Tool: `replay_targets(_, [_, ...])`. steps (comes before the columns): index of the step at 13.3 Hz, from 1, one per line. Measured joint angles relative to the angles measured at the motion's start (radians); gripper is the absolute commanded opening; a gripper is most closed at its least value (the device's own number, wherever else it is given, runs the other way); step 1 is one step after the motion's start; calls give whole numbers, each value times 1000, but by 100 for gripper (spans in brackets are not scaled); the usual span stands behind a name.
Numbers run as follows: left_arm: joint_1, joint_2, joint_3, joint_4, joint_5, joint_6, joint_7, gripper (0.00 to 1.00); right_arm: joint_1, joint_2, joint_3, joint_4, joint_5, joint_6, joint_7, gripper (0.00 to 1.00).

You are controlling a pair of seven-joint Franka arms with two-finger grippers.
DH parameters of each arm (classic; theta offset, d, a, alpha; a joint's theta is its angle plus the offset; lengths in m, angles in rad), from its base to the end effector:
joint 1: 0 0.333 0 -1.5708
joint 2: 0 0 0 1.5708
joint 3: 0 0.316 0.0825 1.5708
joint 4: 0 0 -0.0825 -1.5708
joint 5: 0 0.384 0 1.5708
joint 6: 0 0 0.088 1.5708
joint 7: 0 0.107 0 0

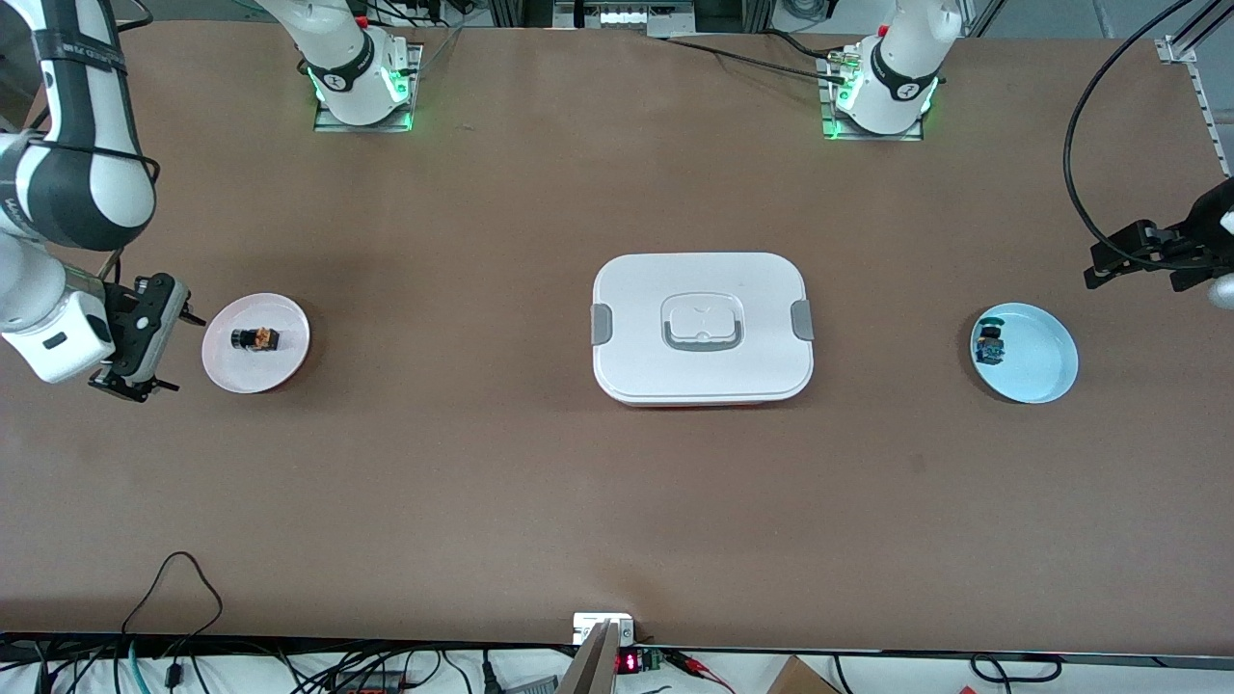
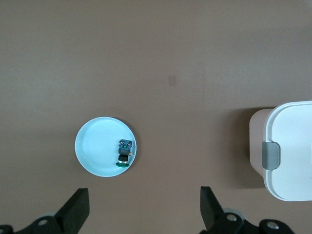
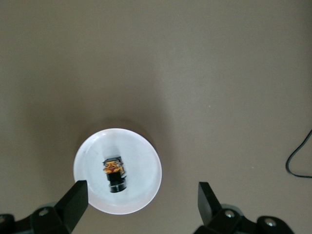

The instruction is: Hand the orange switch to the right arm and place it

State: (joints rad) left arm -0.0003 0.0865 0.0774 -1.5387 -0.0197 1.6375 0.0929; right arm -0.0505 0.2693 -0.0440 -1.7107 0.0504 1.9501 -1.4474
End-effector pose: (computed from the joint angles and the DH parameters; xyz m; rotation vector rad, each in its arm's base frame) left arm 0.5852 0.0413 0.5964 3.1296 -0.0234 0.0213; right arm 0.6312 -0.0543 0.4292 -2.4316 -1.9165 -0.0047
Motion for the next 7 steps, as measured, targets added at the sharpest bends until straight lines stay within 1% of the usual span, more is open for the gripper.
replay_targets(3, [0, 0, 0, 0, 0, 0, 0, 100, 11, 0, 0, 91, 4, -173, 236, 100])
replay_targets(7, [0, 0, 0, 0, 0, 0, 0, 100, 26, 0, 3, 172, 4, -376, 675, 100])
